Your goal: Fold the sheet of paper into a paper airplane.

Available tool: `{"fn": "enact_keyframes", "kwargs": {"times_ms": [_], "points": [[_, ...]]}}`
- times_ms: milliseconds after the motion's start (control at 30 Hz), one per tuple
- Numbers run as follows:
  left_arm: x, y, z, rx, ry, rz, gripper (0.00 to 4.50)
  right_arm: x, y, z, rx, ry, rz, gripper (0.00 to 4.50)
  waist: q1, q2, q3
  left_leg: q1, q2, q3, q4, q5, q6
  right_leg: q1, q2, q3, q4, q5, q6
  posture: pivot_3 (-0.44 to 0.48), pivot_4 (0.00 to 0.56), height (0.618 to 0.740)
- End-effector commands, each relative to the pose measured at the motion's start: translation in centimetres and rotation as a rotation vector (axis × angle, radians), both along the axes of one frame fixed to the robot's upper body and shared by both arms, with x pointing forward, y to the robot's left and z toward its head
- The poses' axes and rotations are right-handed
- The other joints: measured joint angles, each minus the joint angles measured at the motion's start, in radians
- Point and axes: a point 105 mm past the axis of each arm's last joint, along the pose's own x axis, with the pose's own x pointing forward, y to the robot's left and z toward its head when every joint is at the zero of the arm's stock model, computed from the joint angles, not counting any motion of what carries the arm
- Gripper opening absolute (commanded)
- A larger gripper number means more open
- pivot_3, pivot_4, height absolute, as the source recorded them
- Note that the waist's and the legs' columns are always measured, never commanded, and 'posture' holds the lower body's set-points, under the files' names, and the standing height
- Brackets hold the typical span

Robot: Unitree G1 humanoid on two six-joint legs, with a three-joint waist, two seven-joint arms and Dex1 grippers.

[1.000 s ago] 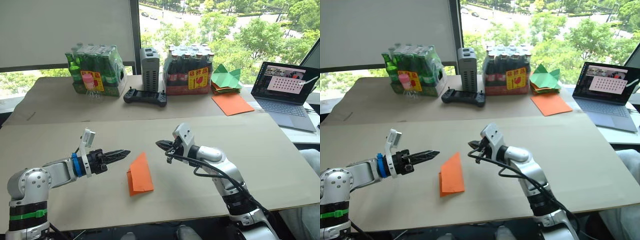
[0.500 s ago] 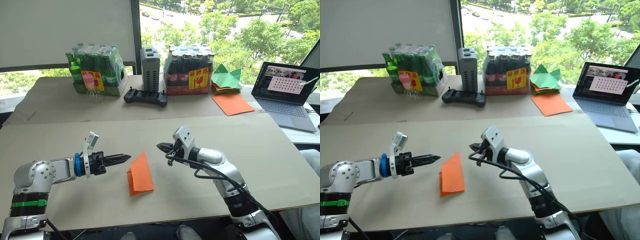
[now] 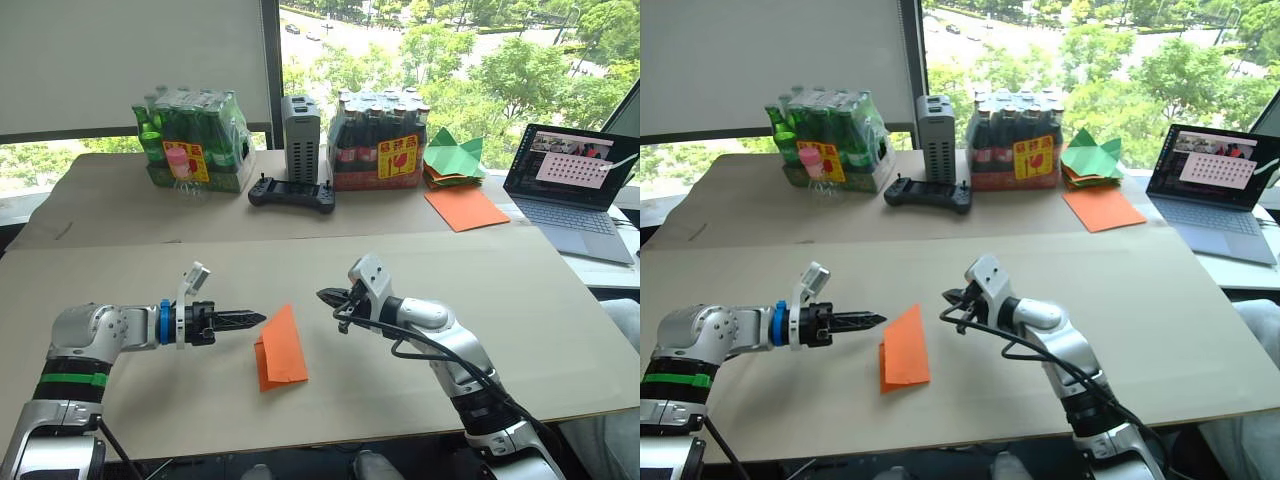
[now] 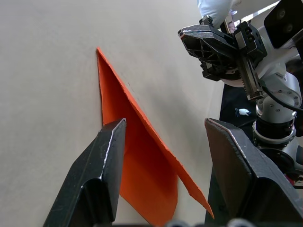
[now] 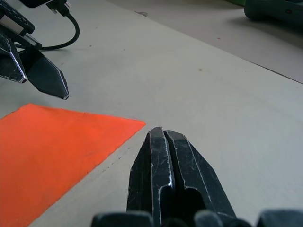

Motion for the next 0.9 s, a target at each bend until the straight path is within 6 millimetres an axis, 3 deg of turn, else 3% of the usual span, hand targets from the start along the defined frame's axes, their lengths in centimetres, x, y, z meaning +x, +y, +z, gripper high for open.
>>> {"fn": "enact_keyframes", "kwargs": {"times_ms": [33, 900], "points": [[0.4, -0.4, 0.8, 0.004, -0.052, -0.035, 2.84, -0.5, 0.1, 1.1, 0.015, -0.04, 0.014, 0.0, -0.001, 0.0, 0.0, 0.0, 0.0, 0.0, 0.0, 0.0, 0.0, 0.0, 0.0, 0.0, 0.0, 0.0, 0.0, 0.0, 0.15, 0.74], [0.9, -2.8, -0.2, -0.017, -0.014, -0.122, 2.84, -0.7, -0.3, 0.8, -0.002, -0.032, 0.008, 0.0, 0.0, 0.0, 0.0, -0.001, 0.0, 0.0, 0.003, 0.0, 0.0, 0.0, 0.0, 0.0, 0.002, 0.0, 0.0, 0.0, 0.15, 0.74]]}}
